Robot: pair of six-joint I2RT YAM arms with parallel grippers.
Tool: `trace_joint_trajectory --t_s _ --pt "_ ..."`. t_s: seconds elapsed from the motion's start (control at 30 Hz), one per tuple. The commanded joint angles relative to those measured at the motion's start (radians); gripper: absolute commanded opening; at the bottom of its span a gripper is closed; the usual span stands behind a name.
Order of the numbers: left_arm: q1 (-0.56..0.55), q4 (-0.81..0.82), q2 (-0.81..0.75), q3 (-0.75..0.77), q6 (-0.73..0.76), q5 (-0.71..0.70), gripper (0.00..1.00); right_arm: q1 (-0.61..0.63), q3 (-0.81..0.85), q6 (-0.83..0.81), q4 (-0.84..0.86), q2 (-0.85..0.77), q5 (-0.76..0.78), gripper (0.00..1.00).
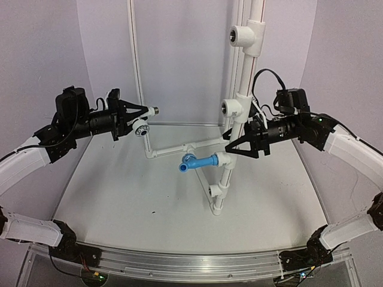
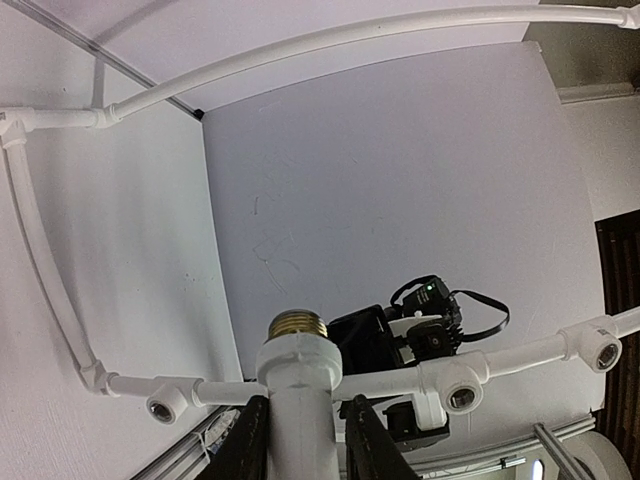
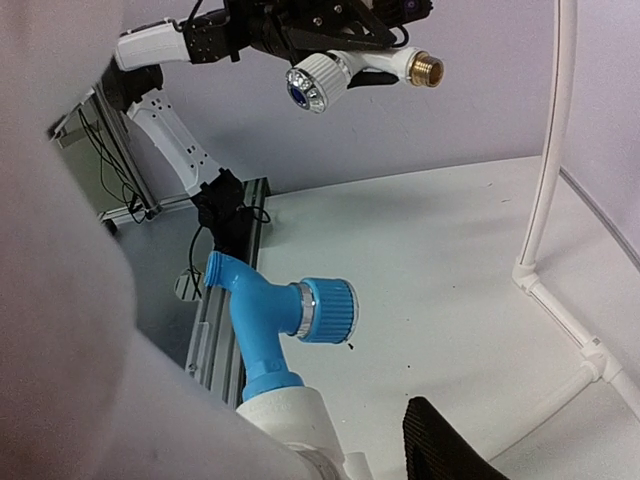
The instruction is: Install the water faucets
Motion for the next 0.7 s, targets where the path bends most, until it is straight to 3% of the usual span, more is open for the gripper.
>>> trace_joint_trajectory --t_s 0.0,0.27,0.47,0.57,0.67 --pt "-0.005 0.029 0.015 0.060 0.027 0.014 0.00 -0.002 0.015 0.115 0.190 0.013 0.002 0.50" --pt "-0.005 0.106 0.019 0.055 -0.029 0.049 0.00 -0.003 0.030 0.077 0.234 0.060 0.036 0.35" --pt "-0.005 0.101 0.098 0.141 -0.134 0.142 0.00 -0.026 0.150 0.062 0.237 0.175 0.016 0.32" --pt "-0.005 0.147 0.146 0.179 -0.283 0.214 0.00 -0.032 0.185 0.044 0.237 0.208 0.034 0.34" --pt "-0.005 0.215 0.160 0.204 -0.419 0.244 0.00 -0.032 0.202 0.032 0.239 0.214 0.077 0.54"
